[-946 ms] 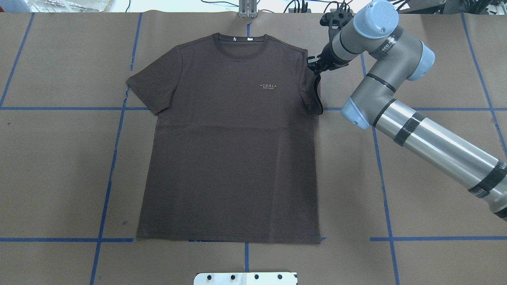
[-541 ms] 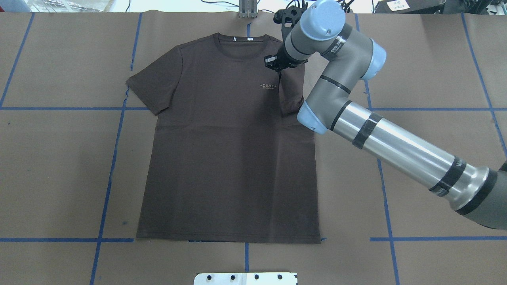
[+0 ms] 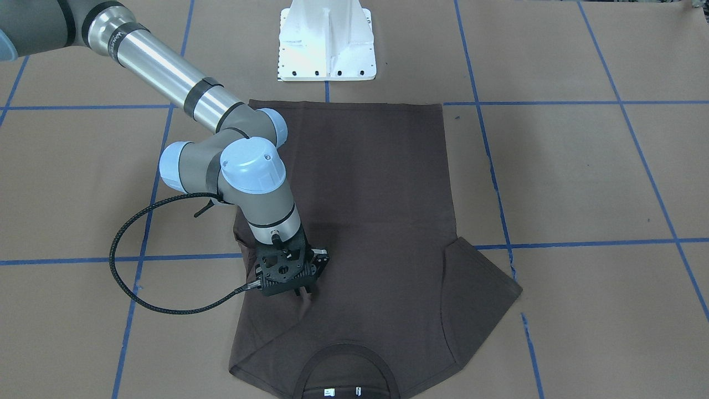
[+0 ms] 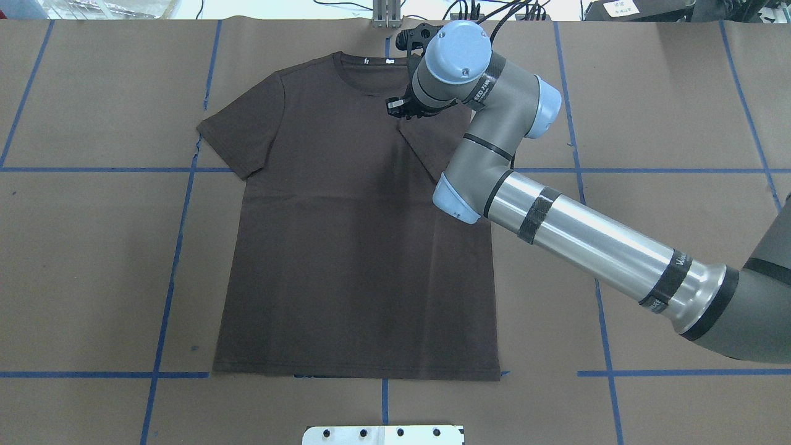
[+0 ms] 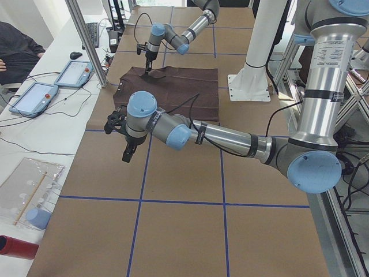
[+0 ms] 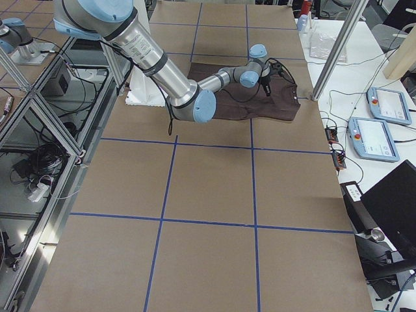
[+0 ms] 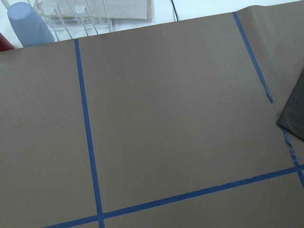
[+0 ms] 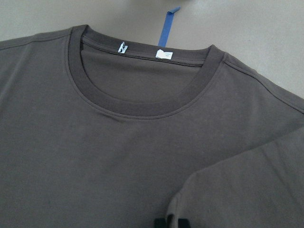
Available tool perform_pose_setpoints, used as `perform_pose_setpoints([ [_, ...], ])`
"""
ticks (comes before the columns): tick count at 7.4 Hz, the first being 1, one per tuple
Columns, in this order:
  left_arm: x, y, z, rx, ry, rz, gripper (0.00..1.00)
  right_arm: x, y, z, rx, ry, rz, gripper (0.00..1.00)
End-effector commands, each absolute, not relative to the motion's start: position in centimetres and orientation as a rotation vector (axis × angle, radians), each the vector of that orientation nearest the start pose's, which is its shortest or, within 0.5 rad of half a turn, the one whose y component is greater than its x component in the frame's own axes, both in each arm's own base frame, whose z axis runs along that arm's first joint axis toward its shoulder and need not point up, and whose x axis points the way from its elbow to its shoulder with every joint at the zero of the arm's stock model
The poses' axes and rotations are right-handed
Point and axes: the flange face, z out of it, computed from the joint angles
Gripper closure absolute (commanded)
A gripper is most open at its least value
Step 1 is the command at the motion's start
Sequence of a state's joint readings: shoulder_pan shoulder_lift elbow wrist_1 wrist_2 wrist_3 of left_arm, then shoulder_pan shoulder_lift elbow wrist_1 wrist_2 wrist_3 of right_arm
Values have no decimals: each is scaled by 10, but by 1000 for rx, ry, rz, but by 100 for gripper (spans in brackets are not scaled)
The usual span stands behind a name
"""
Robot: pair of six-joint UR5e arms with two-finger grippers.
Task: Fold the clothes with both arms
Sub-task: 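Fold the grasped sleeve inward over the shirt body with the right gripper, then bring the left gripper to the other sleeve while the right gripper holds position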
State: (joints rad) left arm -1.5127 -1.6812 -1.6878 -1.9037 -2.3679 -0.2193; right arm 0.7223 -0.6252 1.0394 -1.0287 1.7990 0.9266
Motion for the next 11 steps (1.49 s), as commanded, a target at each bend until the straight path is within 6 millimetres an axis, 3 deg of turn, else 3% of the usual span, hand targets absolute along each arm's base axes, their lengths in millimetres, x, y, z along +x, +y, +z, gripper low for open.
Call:
perform_pose_setpoints([
  [1,-3,-573,474,407,864,42,0,-545,-642,223,346,-917,-8,0],
  [2,34,-582,454,408,868,-1,0,-514,-648,213,249,-924,-4,0],
  [3,90,-589,436,408,874,-74,0,-481,-640,210,170,-915,8,0],
  [4,157,-588,426,398,864,-134,0,-445,-627,216,133,-909,23,0],
  [5,211,-583,417,393,848,-209,0,-416,-598,242,128,-907,20,0],
  [6,252,-579,419,377,847,-310,0,-400,-587,253,131,-906,25,0],
  [8,313,-585,440,401,842,-417,0,-402,-586,257,136,-899,24,0],
  [9,331,-600,445,427,823,-426,0,-404,-588,259,138,-894,26,0],
  [10,364,-606,438,438,823,-405,0,-406,-587,260,140,-891,25,0],
  [11,385,-610,445,468,810,-402,0,-407,-587,259,142,-892,24,0],
])
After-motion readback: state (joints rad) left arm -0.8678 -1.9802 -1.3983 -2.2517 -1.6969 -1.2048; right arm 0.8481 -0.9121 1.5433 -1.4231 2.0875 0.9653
